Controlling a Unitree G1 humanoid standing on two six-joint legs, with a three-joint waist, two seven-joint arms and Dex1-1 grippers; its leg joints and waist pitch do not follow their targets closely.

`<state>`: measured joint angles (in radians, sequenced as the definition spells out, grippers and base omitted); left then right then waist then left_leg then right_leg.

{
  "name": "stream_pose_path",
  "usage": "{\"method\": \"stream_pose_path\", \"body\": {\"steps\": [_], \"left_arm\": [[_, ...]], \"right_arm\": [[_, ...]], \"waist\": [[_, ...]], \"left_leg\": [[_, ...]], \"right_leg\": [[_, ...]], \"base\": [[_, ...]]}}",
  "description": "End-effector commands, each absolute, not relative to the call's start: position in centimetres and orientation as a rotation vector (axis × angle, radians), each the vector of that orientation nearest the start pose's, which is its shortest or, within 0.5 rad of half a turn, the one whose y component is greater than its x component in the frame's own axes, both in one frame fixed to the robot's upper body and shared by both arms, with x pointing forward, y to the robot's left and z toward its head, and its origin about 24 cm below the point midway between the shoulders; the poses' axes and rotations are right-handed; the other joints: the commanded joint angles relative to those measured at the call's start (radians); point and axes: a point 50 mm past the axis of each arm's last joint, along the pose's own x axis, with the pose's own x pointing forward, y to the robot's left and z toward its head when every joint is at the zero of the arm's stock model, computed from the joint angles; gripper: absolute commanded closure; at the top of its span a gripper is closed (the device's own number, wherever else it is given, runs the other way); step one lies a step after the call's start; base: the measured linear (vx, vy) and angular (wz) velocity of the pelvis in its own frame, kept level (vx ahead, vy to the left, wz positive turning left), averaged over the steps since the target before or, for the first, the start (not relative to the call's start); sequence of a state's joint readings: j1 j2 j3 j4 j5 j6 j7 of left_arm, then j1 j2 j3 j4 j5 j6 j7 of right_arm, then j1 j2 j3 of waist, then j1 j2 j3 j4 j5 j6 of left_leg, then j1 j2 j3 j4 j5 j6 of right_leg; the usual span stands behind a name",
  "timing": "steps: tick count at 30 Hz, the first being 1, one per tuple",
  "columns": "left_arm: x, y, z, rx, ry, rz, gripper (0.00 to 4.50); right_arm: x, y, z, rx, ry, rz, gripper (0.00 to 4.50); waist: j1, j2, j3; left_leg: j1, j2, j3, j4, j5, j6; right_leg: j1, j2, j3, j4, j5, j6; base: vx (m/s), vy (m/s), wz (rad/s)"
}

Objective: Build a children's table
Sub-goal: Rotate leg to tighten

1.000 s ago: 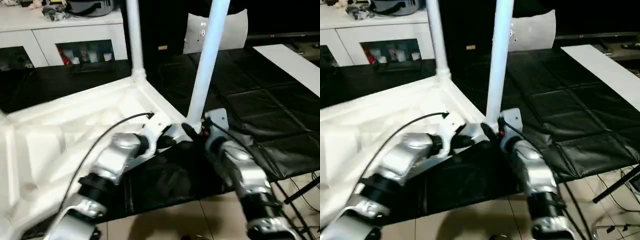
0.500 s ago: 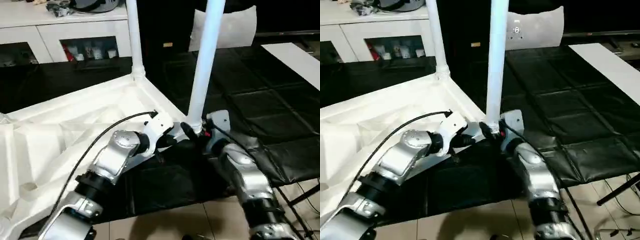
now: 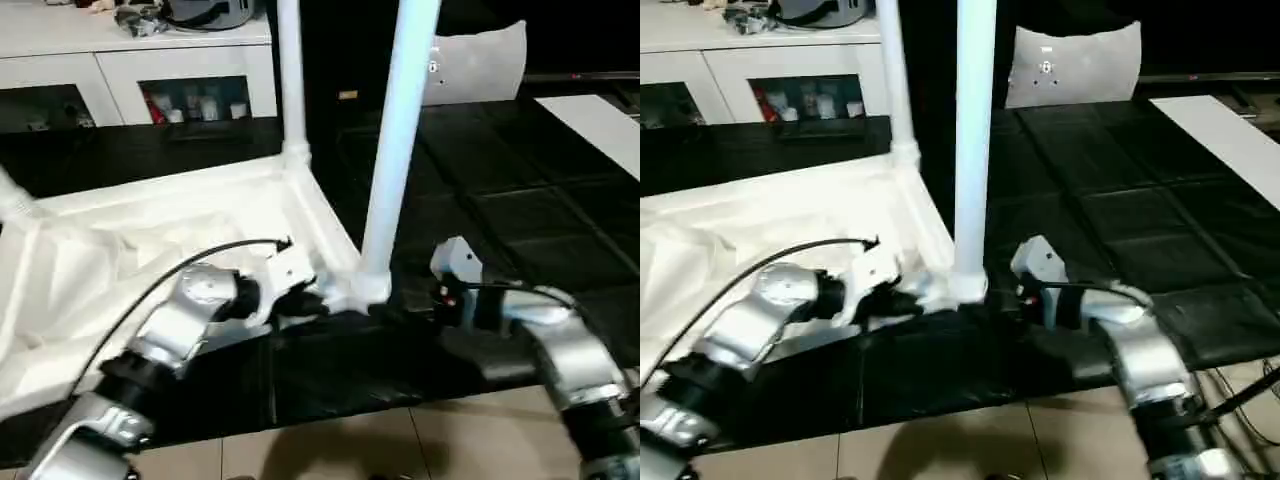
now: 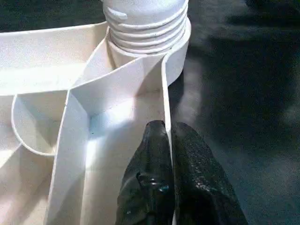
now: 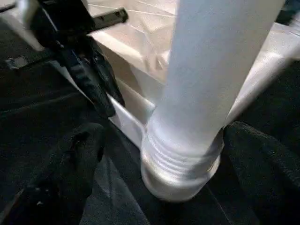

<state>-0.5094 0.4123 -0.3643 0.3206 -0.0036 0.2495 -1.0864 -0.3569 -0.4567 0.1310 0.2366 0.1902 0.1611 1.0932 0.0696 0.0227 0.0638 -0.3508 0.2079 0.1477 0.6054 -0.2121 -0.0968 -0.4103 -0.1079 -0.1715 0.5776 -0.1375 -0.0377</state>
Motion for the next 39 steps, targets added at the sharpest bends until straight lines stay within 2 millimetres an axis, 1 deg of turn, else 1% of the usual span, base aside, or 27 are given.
{"method": "stream_pose_path", "body": {"steps": [1,2,3,5,7,8,9,10,13,15,17,20,21,25,30,32,33,35,36,38,39], "left_arm": [[29.0,10.6,6.4,0.515,0.398,-1.446,4.5],[28.9,10.7,6.3,0.519,0.403,-1.462,4.5],[28.6,10.8,6.3,0.527,0.413,-1.49,4.5],[28.5,10.8,6.2,0.532,0.416,-1.496,4.5],[28.5,10.9,6.2,0.539,0.418,-1.498,4.5],[28.5,11.0,6.2,0.541,0.419,-1.499,4.5],[28.5,11.0,6.2,0.542,0.419,-1.498,4.5],[28.5,11.0,6.2,0.543,0.418,-1.499,4.5],[28.5,11.1,6.2,0.545,0.418,-1.502,4.5],[28.6,11.1,6.2,0.547,0.418,-1.504,4.5],[28.5,11.1,6.2,0.547,0.419,-1.505,4.5],[28.5,11.2,6.2,0.549,0.421,-1.507,4.5],[28.5,11.2,6.2,0.549,0.422,-1.507,4.5],[28.5,11.3,6.2,0.549,0.423,-1.506,4.5],[28.6,11.3,6.2,0.552,0.421,-1.503,4.5],[28.6,11.3,6.2,0.554,0.421,-1.503,4.5],[28.6,11.3,6.2,0.554,0.421,-1.503,4.5],[28.6,11.3,6.2,0.555,0.421,-1.503,4.5],[28.6,11.3,6.2,0.554,0.421,-1.502,4.5],[28.5,11.3,6.1,0.553,0.423,-1.502,4.5],[28.5,11.3,6.1,0.552,0.423,-1.502,4.5]], "right_arm": [[29.0,-16.4,7.5,-0.24,0.246,1.221,0.05],[29.0,-16.4,7.5,-0.245,0.251,1.229,0.05],[29.0,-16.5,7.4,-0.239,0.265,1.26,0.05],[29.0,-16.6,7.4,-0.233,0.27,1.274,0.05],[28.8,-16.6,7.4,-0.216,0.289,1.314,0.05],[28.8,-16.6,7.4,-0.215,0.293,1.322,0.05],[28.7,-16.6,7.4,-0.221,0.3,1.339,0.05],[28.6,-16.6,7.4,-0.224,0.305,1.351,0.23],[28.5,-16.6,7.3,-0.236,0.317,1.368,0.23],[28.5,-16.5,7.2,-0.238,0.32,1.378,0.57],[28.4,-16.5,7.1,-0.232,0.325,1.382,0.61],[28.4,-16.5,7.0,-0.231,0.342,1.384,0.99],[28.5,-16.6,6.9,-0.232,0.344,1.382,0.99],[28.6,-16.7,6.5,-0.243,0.369,1.356,1.42],[28.6,-16.4,6.3,-0.254,0.368,1.36,1.84],[28.5,-16.4,6.2,-0.261,0.372,1.363,1.95],[28.5,-16.4,6.1,-0.263,0.373,1.364,2.03],[28.5,-16.3,6.1,-0.266,0.375,1.366,2.07],[28.5,-16.3,6.0,-0.266,0.375,1.367,2.24],[28.3,-16.3,5.9,-0.262,0.377,1.369,2.24],[28.3,-16.3,5.9,-0.261,0.378,1.369,2.36]], "waist": [[0.004,-0.006,-0.082],[0.005,-0.005,-0.082],[0.016,-0.006,-0.082],[0.022,-0.006,-0.08],[0.023,-0.008,-0.08],[0.024,-0.008,-0.08],[0.024,-0.01,-0.081],[0.023,-0.009,-0.08],[0.021,-0.01,-0.081],[0.021,-0.011,-0.081],[0.02,-0.012,-0.081],[0.02,-0.011,-0.082],[0.02,-0.01,-0.081],[0.02,-0.01,-0.082],[0.02,-0.01,-0.083],[0.02,-0.009,-0.083],[0.02,-0.012,-0.083],[0.019,-0.011,-0.082],[0.018,-0.01,-0.082],[0.018,-0.01,-0.083],[0.018,-0.011,-0.085]], "left_leg": [[-0.006,0.023,0.006,-0.065,-0.124,0.108],[-0.006,0.024,0.007,-0.065,-0.122,0.106],[-0.003,0.024,0.009,-0.065,-0.119,0.1],[0.002,0.027,0.011,-0.067,-0.128,0.094],[0.0,0.025,0.011,-0.067,-0.143,0.088],[0.0,0.026,0.01,-0.067,-0.143,0.086],[-0.002,0.025,0.01,-0.067,-0.138,0.086],[-0.004,0.024,0.01,-0.067,-0.136,0.086],[-0.005,0.022,0.011,-0.066,-0.132,0.086],[-0.005,0.021,0.011,-0.066,-0.127,0.087],[-0.006,0.021,0.011,-0.066,-0.125,0.087],[-0.006,0.022,0.01,-0.066,-0.117,0.088],[-0.005,0.022,0.01,-0.066,-0.119,0.088],[-0.005,0.021,0.011,-0.065,-0.121,0.086],[-0.005,0.022,0.011,-0.065,-0.117,0.085],[-0.006,0.021,0.011,-0.065,-0.117,0.085],[-0.007,0.021,0.011,-0.065,-0.118,0.086],[-0.006,0.02,0.011,-0.065,-0.126,0.084],[-0.005,0.02,0.011,-0.066,-0.13,0.082],[-0.004,0.021,0.01,-0.066,-0.135,0.078],[-0.004,0.021,0.01,-0.066,-0.136,0.076]], "right_leg": [[0.073,-0.049,0.064,-0.067,-0.33,-0.129],[0.073,-0.049,0.065,-0.066,-0.327,-0.132],[0.072,-0.05,0.066,-0.066,-0.331,-0.136],[0.067,-0.049,0.068,-0.068,-0.337,-0.139],[0.071,-0.049,0.067,-0.068,-0.351,-0.134],[0.071,-0.049,0.067,-0.067,-0.353,-0.131],[0.073,-0.049,0.068,-0.066,-0.353,-0.126],[0.072,-0.048,0.068,-0.067,-0.358,-0.122],[0.073,-0.048,0.068,-0.068,-0.365,-0.116],[0.073,-0.048,0.068,-0.069,-0.368,-0.114],[0.073,-0.048,0.067,-0.069,-0.374,-0.111],[0.072,-0.047,0.068,-0.067,-0.362,-0.116],[0.072,-0.047,0.067,-0.068,-0.363,-0.117],[0.072,-0.047,0.067,-0.068,-0.367,-0.116],[0.072,-0.048,0.067,-0.067,-0.36,-0.116],[0.073,-0.047,0.067,-0.066,-0.357,-0.118],[0.074,-0.047,0.067,-0.067,-0.359,-0.117],[0.074,-0.047,0.066,-0.069,-0.374,-0.111],[0.072,-0.047,0.065,-0.071,-0.384,-0.107],[0.073,-0.047,0.065,-0.072,-0.389,-0.103],[0.073,-0.047,0.065,-0.071,-0.38,-0.105]], "base": [[0.0,0.0,0.0],[0.0,0.0,0.0],[0.0,0.0,0.0],[0.0,0.0,0.0],[0.0,0.0,0.0],[0.0,0.0,0.0],[0.0,0.0,0.0],[0.0,0.0,0.0],[0.0,0.0,0.0],[0.0,0.0,0.0],[0.0,0.0,0.0],[0.0,0.0,0.0],[0.0,0.0,0.0],[0.0,0.0,0.0],[0.0,0.0,0.0],[0.0,0.0,0.0],[0.0,0.0,0.0],[0.0,0.0,0.0],[0.0,0.0,0.0],[0.0,0.0,0.0],[0.0,0.0,0.0]]}}
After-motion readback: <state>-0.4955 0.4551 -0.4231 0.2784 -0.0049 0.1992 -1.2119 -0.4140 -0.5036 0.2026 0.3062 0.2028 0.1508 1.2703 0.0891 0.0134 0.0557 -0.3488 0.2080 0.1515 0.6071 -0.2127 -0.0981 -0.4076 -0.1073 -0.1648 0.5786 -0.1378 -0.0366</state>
